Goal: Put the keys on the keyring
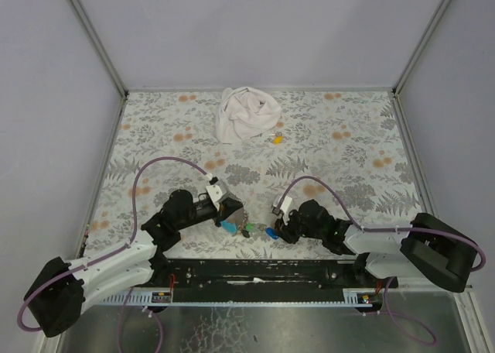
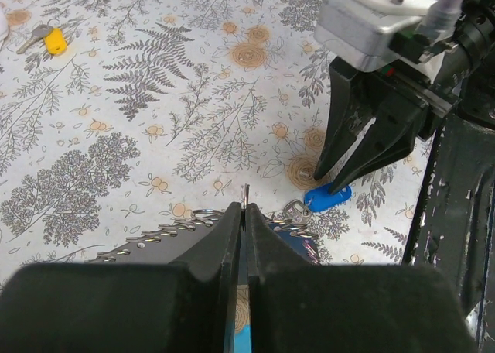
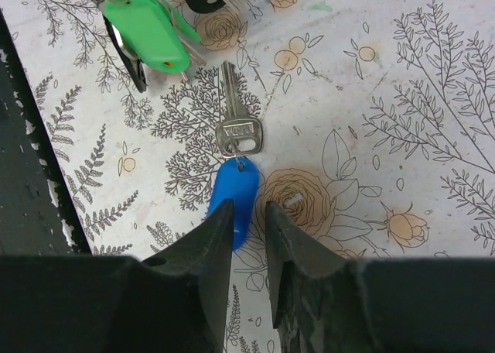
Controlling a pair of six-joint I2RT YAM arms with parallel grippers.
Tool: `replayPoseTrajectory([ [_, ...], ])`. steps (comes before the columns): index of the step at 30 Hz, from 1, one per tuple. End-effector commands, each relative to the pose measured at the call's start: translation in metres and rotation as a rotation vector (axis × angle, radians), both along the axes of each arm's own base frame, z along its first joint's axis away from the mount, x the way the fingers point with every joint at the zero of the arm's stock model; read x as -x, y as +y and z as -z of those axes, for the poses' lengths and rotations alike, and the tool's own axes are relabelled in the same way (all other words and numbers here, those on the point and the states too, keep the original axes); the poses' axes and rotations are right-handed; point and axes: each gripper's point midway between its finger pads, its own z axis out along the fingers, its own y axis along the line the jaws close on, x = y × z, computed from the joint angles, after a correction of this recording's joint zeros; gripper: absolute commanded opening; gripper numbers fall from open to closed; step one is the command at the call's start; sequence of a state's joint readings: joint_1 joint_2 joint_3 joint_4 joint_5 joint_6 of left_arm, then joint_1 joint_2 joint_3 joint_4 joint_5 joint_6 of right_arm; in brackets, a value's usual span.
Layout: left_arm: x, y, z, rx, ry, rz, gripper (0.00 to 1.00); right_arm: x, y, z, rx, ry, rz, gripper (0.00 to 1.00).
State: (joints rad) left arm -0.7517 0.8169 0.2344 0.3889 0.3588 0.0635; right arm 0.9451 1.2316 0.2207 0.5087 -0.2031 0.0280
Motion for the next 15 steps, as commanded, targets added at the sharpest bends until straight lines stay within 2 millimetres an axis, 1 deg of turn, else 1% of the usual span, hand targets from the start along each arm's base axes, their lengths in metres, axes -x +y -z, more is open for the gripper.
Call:
replayPoseTrajectory([
  [1, -0.004, -0.003, -0.011, 0.025, -0.041, 0.002, 0.0, -0.01, 0.017, -0.028, -0.145, -0.126, -0.041, 0.28],
  [4, -0.004, -0.003, -0.01, 0.021, -0.04, 0.006, 0.0, -0.003, 0.019, -0.029, -0.177, -0.14, -0.082, 0.26],
  [9, -0.004, -0.003, -0.009, 0.016, -0.039, 0.008, 0.0, 0.0, 0.023, -0.031, -0.2, -0.17, -0.129, 0.29],
  [10, -0.004, -0.003, -0.009, 0.016, -0.039, 0.008, 0.0, 0.001, 0.023, -0.029, -0.199, -0.168, -0.136, 0.29],
  [15, -0.004, -0.004, -0.008, 0.013, -0.038, 0.01, 0.0, -0.004, 0.027, -0.03, -0.214, -0.195, -0.136, 0.3],
])
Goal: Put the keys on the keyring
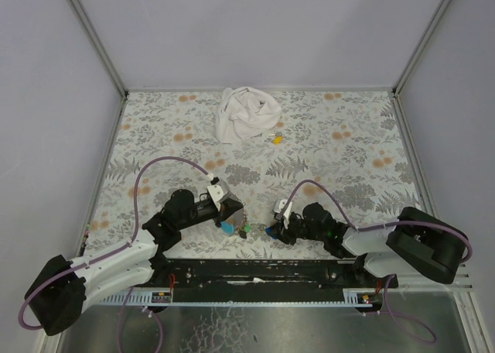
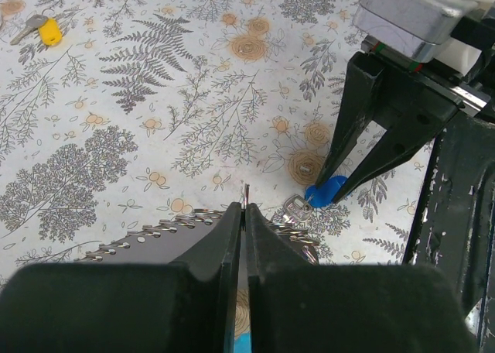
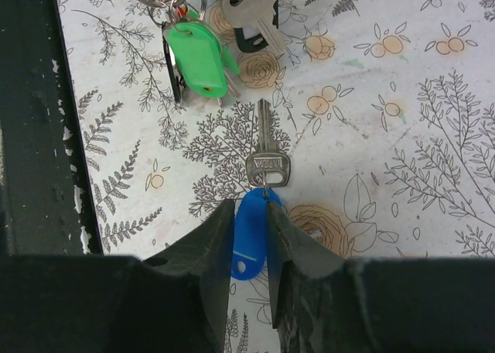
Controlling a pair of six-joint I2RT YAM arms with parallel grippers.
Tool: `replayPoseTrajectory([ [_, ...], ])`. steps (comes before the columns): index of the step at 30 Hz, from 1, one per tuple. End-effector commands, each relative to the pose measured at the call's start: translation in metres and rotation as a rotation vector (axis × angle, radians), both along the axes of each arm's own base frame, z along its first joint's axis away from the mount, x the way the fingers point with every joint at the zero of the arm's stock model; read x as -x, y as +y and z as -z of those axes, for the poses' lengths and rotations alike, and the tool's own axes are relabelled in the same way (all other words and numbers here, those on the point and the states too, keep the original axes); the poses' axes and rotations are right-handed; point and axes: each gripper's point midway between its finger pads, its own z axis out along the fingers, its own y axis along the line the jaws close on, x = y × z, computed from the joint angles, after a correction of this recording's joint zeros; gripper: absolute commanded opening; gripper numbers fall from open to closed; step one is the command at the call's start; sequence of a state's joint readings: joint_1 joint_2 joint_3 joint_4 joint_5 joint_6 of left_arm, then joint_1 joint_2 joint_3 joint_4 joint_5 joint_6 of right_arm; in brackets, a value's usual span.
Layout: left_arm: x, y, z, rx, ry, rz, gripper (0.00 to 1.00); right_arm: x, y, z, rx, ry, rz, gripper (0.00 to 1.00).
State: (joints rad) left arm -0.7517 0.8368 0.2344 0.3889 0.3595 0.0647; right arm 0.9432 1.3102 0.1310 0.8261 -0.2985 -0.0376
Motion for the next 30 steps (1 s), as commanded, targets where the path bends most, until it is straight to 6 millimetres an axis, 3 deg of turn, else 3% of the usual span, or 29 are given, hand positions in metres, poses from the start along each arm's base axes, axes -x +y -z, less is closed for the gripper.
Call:
replayPoseTrajectory([
  [1, -0.004, -0.003, -0.013, 0.026, -0.051, 0.011, 0.0, -0.01, 0.013, -0.021, -0.088, -0.097, -0.024, 0.3],
  [21, -0.003, -0.004, -0.015, 0.028, -0.05, 0.019, 0.0, -0.011, 0.022, -0.012, -0.068, -0.09, -0.063, 0.26],
  [30, -0.002, -0.006, -0.014, 0.026, -0.046, 0.026, 0.0, -0.016, 0.025, -0.012, -0.066, -0.098, -0.05, 0.19],
])
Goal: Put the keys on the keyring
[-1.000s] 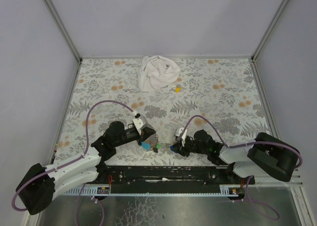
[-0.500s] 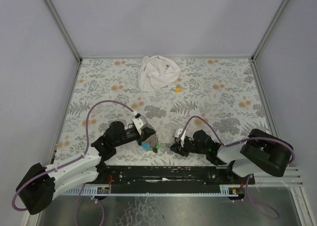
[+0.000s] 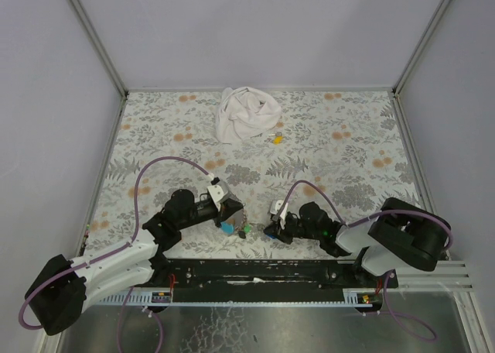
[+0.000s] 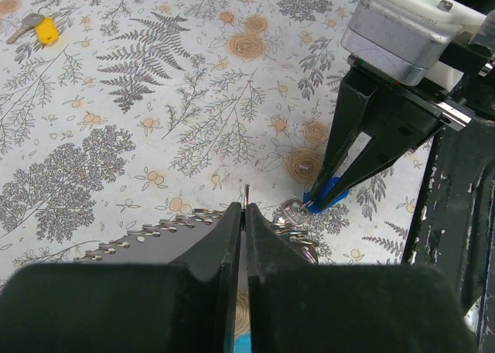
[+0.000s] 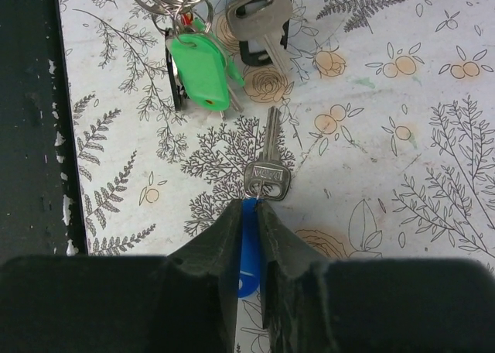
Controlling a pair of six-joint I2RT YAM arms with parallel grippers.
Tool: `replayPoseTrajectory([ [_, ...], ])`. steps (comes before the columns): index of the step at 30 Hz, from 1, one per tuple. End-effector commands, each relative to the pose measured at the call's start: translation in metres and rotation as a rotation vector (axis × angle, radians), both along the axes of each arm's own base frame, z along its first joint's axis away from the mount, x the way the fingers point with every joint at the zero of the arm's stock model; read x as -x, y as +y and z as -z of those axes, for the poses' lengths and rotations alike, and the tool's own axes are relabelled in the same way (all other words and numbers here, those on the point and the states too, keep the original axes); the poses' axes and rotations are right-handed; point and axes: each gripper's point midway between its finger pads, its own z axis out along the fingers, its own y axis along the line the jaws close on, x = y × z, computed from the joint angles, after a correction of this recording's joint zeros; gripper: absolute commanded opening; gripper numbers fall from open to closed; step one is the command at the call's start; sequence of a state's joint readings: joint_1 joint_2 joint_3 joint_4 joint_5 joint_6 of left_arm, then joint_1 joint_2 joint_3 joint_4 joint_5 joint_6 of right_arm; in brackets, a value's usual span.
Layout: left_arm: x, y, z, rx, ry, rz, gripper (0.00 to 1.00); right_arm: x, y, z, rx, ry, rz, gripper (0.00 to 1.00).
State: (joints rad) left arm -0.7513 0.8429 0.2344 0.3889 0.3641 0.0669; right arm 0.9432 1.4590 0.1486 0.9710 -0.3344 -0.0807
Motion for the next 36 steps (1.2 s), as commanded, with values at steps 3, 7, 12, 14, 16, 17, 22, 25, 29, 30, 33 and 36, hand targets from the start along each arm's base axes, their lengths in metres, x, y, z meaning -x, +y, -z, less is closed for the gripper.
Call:
replayPoseTrajectory([
  [3, -0.003, -0.005, -0.014, 0.028, -0.046, 0.024, 0.0, -0.015, 0.013, -0.019, -0.058, -0.066, 0.008, 0.17],
  [7, -0.003, -0.006, -0.015, 0.029, -0.047, 0.023, 0.0, -0.016, 0.015, -0.018, -0.056, -0.065, 0.009, 0.14],
  [12, -0.003, -0.006, -0.014, 0.026, -0.044, 0.024, 0.0, -0.015, 0.016, -0.019, -0.057, -0.063, 0.0, 0.07],
  [14, -0.003, -0.006, -0.015, 0.028, -0.046, 0.026, 0.0, -0.015, 0.016, -0.019, -0.056, -0.064, -0.005, 0.02],
  [16, -0.002, -0.006, -0.015, 0.028, -0.045, 0.028, 0.0, -0.014, 0.016, -0.019, -0.051, -0.064, -0.013, 0.0],
  [17, -0.002, -0.006, -0.015, 0.027, -0.046, 0.028, 0.0, -0.013, 0.016, -0.02, -0.049, -0.063, -0.016, 0.0],
  [22, -0.001, -0.006, -0.015, 0.019, -0.048, 0.035, 0.0, -0.015, 0.016, -0.031, 0.02, -0.021, -0.011, 0.0],
  [25, 0.001, -0.007, -0.015, 0.017, -0.052, 0.054, 0.0, -0.018, 0.011, -0.04, 0.077, 0.021, 0.026, 0.0],
  [29, 0.005, -0.008, -0.016, 0.013, -0.057, 0.081, 0.0, -0.023, 0.006, -0.057, 0.148, 0.048, 0.065, 0.0],
  [30, 0.006, -0.008, -0.016, 0.012, -0.057, 0.088, 0.0, -0.024, 0.003, -0.059, 0.176, 0.053, 0.074, 0.0],
  [33, 0.008, -0.009, -0.017, 0.013, -0.064, 0.103, 0.0, -0.029, -0.004, -0.069, 0.203, 0.031, 0.103, 0.0],
  [36, 0.007, -0.009, -0.013, 0.002, -0.053, 0.096, 0.0, -0.027, -0.007, -0.078, 0.266, 0.08, 0.112, 0.0],
])
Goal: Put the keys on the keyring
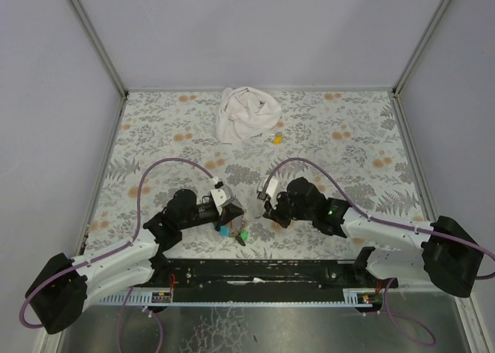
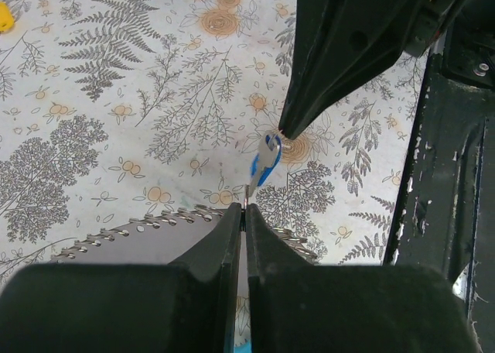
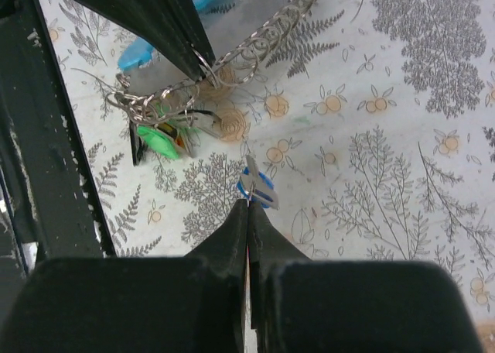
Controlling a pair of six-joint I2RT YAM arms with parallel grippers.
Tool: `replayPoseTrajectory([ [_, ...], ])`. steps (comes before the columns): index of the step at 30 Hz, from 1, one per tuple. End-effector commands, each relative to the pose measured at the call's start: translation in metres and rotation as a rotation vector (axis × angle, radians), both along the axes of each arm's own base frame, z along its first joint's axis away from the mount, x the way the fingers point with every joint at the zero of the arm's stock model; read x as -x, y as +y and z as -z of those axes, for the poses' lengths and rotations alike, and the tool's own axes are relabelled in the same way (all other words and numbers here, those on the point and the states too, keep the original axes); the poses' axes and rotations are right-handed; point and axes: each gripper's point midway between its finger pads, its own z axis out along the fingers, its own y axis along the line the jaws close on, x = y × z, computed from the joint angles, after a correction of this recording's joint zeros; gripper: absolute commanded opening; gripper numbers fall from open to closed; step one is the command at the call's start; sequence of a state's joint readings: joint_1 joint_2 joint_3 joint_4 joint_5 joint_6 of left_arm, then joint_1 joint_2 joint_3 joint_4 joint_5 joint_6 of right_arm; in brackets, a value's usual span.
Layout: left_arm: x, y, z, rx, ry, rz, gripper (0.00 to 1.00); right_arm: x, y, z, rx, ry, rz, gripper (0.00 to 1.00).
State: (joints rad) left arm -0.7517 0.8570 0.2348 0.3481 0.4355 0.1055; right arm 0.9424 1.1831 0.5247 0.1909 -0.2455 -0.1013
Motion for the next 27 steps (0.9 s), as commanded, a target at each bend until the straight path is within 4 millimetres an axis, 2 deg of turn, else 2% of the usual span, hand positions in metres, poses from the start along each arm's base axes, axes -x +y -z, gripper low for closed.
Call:
replayPoseTrajectory([
  [1, -0.006, -0.007, -0.024, 0.041, -0.067, 0.017, 0.0, -0.001, -0.019, -0.006, 0.183, 0.088, 0.059, 0.0],
  [4, -0.009, -0.007, -0.025, 0.04, -0.065, 0.008, 0.0, 0.003, -0.032, 0.0, 0.344, 0.223, 0.125, 0.0],
  [7, -0.011, -0.005, -0.026, 0.044, -0.07, -0.014, 0.0, 0.012, -0.041, 0.0, 0.425, 0.322, 0.179, 0.0],
  [10, -0.013, -0.003, -0.028, 0.056, -0.077, -0.031, 0.0, 0.016, -0.06, 0.001, 0.548, 0.375, 0.232, 0.0],
  [13, -0.013, -0.002, -0.03, 0.064, -0.083, -0.041, 0.0, 0.022, -0.066, -0.002, 0.612, 0.415, 0.23, 0.0],
  [17, -0.014, 0.0, -0.033, 0.075, -0.092, -0.057, 0.0, 0.023, -0.069, 0.004, 0.665, 0.431, 0.215, 0.0],
  [20, -0.013, 0.002, -0.035, 0.08, -0.097, -0.06, 0.0, 0.015, -0.07, 0.018, 0.73, 0.433, 0.208, 0.0],
  [27, -0.013, 0.004, -0.037, 0.09, -0.104, -0.069, 0.0, -0.02, -0.042, 0.045, 0.758, 0.407, 0.177, 0.0],
])
